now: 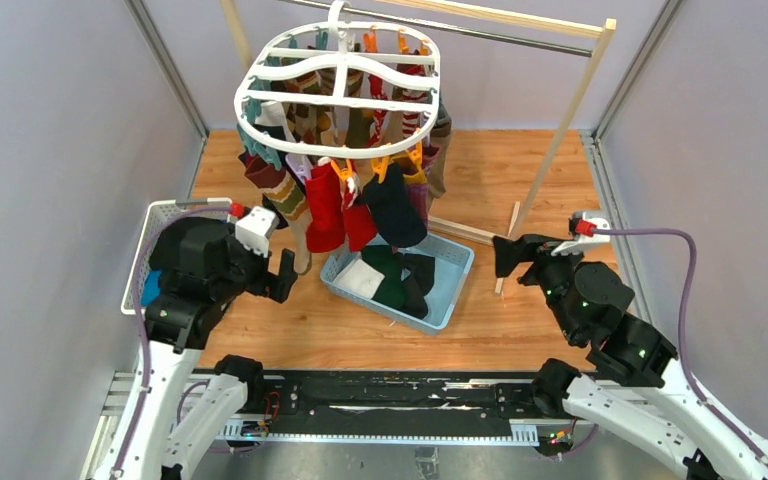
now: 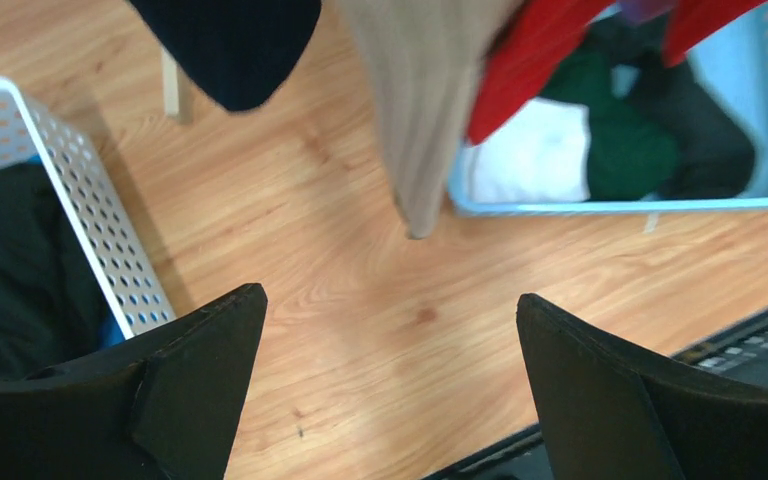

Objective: Clip the socks to the hanger
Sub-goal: Reset both arms

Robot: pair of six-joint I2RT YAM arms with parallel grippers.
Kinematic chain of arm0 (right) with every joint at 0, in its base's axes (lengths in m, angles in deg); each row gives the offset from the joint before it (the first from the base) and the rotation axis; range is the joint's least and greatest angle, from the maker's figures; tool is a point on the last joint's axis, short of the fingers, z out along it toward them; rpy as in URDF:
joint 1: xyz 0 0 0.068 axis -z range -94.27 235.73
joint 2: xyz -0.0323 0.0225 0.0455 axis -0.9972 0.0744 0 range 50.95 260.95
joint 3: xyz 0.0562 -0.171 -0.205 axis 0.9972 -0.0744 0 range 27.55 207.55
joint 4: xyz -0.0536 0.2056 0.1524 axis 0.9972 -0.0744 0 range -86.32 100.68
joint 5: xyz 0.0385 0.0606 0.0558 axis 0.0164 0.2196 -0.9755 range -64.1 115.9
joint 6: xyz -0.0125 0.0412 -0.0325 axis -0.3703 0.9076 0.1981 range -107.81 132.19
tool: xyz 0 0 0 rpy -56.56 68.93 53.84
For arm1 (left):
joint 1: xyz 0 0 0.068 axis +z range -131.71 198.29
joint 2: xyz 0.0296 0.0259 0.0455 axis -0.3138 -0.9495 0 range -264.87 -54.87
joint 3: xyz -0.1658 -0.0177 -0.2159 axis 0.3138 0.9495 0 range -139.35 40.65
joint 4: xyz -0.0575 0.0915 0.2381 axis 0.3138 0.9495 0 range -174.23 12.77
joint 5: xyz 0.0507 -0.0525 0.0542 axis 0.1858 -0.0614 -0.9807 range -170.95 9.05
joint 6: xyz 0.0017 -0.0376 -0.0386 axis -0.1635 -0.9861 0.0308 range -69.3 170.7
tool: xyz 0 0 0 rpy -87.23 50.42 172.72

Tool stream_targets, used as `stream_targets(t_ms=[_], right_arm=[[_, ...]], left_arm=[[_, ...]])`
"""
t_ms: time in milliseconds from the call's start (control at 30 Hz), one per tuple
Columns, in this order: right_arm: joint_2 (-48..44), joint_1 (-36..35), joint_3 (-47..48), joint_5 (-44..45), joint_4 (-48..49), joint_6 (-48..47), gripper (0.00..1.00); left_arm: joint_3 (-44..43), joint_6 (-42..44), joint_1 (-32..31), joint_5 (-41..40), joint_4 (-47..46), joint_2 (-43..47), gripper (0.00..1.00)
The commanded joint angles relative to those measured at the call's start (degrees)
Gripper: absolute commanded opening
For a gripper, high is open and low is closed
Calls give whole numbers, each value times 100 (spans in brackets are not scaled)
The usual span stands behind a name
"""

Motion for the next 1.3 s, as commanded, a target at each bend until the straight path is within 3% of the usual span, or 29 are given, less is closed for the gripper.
stream_targets(t_ms=[0,100,167,233,433,633,900,1267], right_arm=[[-209,160,-423,3228,-919,-425,84],[-275,483,-1206,4139,453,-1482,87],[-377,888,-1856,3866,1799,-2396,86],[-420,1346,-2341,3634,2630,-2609,87],[17,3090,-2897,2662,2729,-1211,87],[1529,4619,-2938,1466,2911,-445,88],[2630,4913,-3345,1064,4597,-953,88],[3957,5216,-3651,47,6603,-1061,88]], left_arm=[[1242,424,31,-768,-1635,333,100],[1226,275,104,-936,-2050,-389,100],[1620,132,188,-973,-2717,-591,100],[2073,98,199,-972,-3437,-631,100],[3056,84,256,-1389,-5476,-804,100],[3091,15,525,-1370,-5781,-1584,100],[3712,155,782,-1723,-8243,-2385,100],[4008,-176,980,-1569,-10202,-3817,100]])
